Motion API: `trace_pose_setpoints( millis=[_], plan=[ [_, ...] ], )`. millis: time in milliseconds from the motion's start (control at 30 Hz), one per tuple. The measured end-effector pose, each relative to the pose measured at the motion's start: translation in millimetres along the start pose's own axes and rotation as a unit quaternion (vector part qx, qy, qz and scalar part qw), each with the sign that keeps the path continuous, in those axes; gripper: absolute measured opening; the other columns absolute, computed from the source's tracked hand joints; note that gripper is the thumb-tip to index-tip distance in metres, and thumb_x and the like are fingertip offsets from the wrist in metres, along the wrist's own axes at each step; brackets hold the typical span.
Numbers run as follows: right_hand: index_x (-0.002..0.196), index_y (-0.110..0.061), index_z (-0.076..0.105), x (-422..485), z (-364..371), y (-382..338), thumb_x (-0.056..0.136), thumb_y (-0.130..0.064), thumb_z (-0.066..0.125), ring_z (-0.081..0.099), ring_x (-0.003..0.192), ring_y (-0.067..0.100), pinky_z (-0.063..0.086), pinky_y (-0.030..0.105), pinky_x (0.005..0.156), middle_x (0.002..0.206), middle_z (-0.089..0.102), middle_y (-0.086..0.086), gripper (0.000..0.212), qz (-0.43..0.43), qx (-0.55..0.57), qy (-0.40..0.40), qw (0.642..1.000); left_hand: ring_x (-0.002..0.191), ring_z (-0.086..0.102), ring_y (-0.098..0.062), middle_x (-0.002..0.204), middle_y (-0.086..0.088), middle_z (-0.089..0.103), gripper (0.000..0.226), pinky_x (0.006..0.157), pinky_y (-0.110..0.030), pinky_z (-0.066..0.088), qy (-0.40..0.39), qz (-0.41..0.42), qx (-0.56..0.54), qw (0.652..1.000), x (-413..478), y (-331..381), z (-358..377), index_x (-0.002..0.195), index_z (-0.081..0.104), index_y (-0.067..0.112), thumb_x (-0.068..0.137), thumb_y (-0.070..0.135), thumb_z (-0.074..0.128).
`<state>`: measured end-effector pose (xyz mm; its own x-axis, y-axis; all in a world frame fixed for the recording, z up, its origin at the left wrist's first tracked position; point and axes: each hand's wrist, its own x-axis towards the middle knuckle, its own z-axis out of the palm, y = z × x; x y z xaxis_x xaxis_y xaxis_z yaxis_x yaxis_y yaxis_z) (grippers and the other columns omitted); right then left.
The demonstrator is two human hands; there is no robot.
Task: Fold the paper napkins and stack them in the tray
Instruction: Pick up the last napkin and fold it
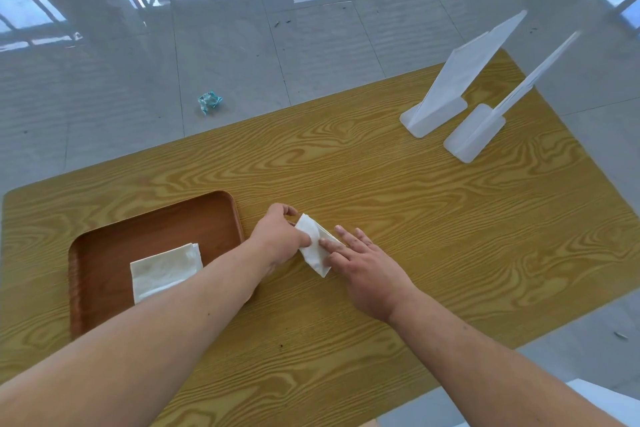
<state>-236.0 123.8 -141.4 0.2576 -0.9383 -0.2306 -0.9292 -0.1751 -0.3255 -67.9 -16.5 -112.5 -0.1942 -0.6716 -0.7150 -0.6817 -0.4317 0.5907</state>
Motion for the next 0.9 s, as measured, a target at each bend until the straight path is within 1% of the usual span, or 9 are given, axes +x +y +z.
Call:
trace_pose_setpoints(
  millis=[100,200,233,300,400,433,633,800,900],
  plan=[
    [0.137,-0.02,0.056,0,-1,-6,0.093,-0.004,0.043,0.005,0.159,0.018,-0.001,0.036,0.128,0.168,0.029,-0.008,0.048,0.022,0.044,0.012,0.999,0.096,0.07,-0.024,0.108,-0.005,0.069,0.054,0.077,-0.039,0.06,-0.006,-0.012,-0.025,1.0,-5,2,-1,0.12,0.056,0.029,0.076,0.006,0.08],
    [0.139,-0.021,0.054,3,-5,-20,0.094,-0.017,0.055,0.042,0.14,0.014,0.036,0.035,0.115,0.148,0.053,-0.005,0.045,0.175,0.216,0.152,0.949,0.094,0.073,-0.025,0.106,-0.006,0.072,0.049,0.078,-0.042,0.061,-0.022,-0.009,-0.079,0.997,-12,0,-9,0.12,0.061,0.026,0.079,0.002,0.074],
    [0.139,-0.022,0.052,5,-7,-25,0.094,-0.025,0.061,0.053,0.124,0.013,0.046,0.033,0.103,0.137,0.057,-0.007,0.047,0.241,0.275,0.201,0.909,0.09,0.073,-0.022,0.106,-0.006,0.075,0.049,0.074,-0.04,0.059,-0.035,-0.007,-0.119,0.992,-15,-1,-13,0.121,0.062,0.025,0.08,0.002,0.073],
    [0.138,-0.019,0.05,18,-14,-36,0.093,-0.03,0.071,0.066,0.096,0.013,0.057,0.035,0.082,0.12,0.063,-0.006,0.052,0.341,0.454,0.207,0.797,0.083,0.073,-0.015,0.107,-0.006,0.079,0.048,0.071,-0.034,0.054,-0.062,-0.001,-0.199,0.978,-22,-3,-24,0.122,0.062,0.024,0.082,0.0,0.072],
    [0.131,-0.008,0.059,39,-24,-48,0.098,-0.021,0.069,0.071,0.081,0.02,0.061,0.037,0.072,0.105,0.074,0.009,0.037,0.347,0.749,0.097,0.556,0.086,0.072,-0.016,0.113,-0.009,0.078,0.047,0.073,-0.034,0.051,-0.079,0.011,-0.253,0.964,-31,-10,-43,0.123,0.062,0.023,0.085,-0.003,0.072],
    [0.126,-0.008,0.064,44,-27,-52,0.099,-0.016,0.067,0.072,0.08,0.022,0.061,0.037,0.072,0.103,0.075,0.01,0.028,0.329,0.779,0.068,0.529,0.087,0.071,-0.017,0.113,-0.009,0.078,0.046,0.074,-0.034,0.05,-0.079,0.015,-0.256,0.963,-35,-13,-50,0.125,0.062,0.021,0.086,-0.001,0.072],
    [0.117,-0.01,0.071,78,-45,-81,0.098,-0.002,0.061,0.074,0.079,0.025,0.058,0.037,0.069,0.098,0.078,0.012,0.023,0.27,0.774,0.01,0.573,0.108,0.066,-0.022,0.126,-0.004,0.073,0.071,0.089,-0.04,0.049,-0.084,0.009,-0.259,0.962,-50,-40,-99,0.134,0.06,0.021,0.07,0.034,0.086],
    [0.121,-0.01,0.071,108,-56,-115,0.099,-0.003,0.061,0.075,0.087,0.023,0.06,0.037,0.072,0.105,0.078,0.011,0.026,0.241,0.741,-0.044,0.625,0.082,0.071,-0.016,0.098,-0.004,0.079,0.034,0.074,-0.032,0.054,-0.08,0.005,-0.279,0.957,-53,-74,-145,0.122,0.07,0.012,0.089,0.012,0.08],
    [0.113,-0.009,0.075,126,-55,-136,0.101,-0.013,0.061,0.071,0.078,0.021,0.06,0.033,0.061,0.098,0.078,0.013,0.018,0.25,0.655,-0.046,0.712,0.067,0.07,-0.013,0.082,0.002,0.077,0.017,0.067,-0.029,0.053,-0.006,0.02,-0.228,0.973,-52,-95,-164,0.107,0.076,0.01,0.093,0.02,0.078]
  ],
)
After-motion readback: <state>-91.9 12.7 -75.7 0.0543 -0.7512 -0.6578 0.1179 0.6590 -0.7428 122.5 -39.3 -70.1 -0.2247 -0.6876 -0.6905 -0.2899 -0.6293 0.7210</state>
